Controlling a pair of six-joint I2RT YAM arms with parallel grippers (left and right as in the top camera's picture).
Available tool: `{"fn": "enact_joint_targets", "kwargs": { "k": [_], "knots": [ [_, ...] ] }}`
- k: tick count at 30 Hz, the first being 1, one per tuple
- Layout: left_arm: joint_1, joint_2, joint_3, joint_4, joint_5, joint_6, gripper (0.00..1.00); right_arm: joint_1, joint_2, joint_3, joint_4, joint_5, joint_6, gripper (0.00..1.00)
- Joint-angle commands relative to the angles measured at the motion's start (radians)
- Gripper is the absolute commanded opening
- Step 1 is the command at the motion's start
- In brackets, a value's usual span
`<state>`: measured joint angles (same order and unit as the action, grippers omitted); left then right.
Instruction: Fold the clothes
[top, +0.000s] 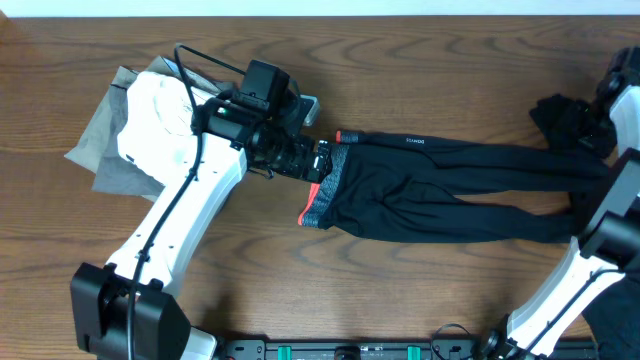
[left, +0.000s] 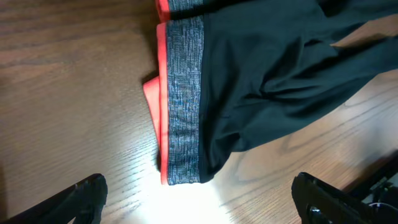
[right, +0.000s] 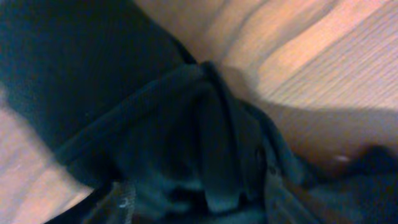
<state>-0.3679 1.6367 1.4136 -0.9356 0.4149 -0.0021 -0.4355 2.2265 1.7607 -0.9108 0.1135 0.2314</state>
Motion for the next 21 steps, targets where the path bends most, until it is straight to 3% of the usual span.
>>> {"fn": "enact_joint_targets", "kwargs": {
  "k": [1, 2, 3, 6, 12, 18, 21],
  "knots": [
    [-0.007, 0.019, 0.016, 0.003, -0.008, 0.009, 0.97, -0.005, 0.049, 0.004, -0.001, 0.041, -0.005, 0.37],
    [-0.007, 0.024, 0.016, 0.003, -0.008, 0.009, 0.96, -0.007, 0.047, 0.005, 0.003, 0.075, -0.004, 0.24],
    [-0.007, 0.025, 0.016, 0.003, -0.008, 0.009, 0.97, -0.011, 0.039, 0.007, 0.006, 0.102, -0.003, 0.18],
    [-0.007, 0.028, 0.014, 0.003, -0.008, 0.009, 0.97, -0.036, 0.005, 0.020, 0.026, 0.213, 0.001, 0.08],
    [-0.007, 0.028, 0.014, 0.003, -0.008, 0.009, 0.97, -0.139, -0.088, 0.095, 0.041, 0.325, 0.057, 0.05],
    [-0.007, 0.028, 0.014, 0.010, -0.008, 0.009, 0.97, -0.212, -0.151, 0.151, 0.107, 0.103, 0.037, 0.05],
    [-0.007, 0.028, 0.014, 0.015, -0.008, 0.009, 0.97, -0.221, -0.150, 0.152, 0.142, -0.019, -0.013, 0.13]
  ]
}}
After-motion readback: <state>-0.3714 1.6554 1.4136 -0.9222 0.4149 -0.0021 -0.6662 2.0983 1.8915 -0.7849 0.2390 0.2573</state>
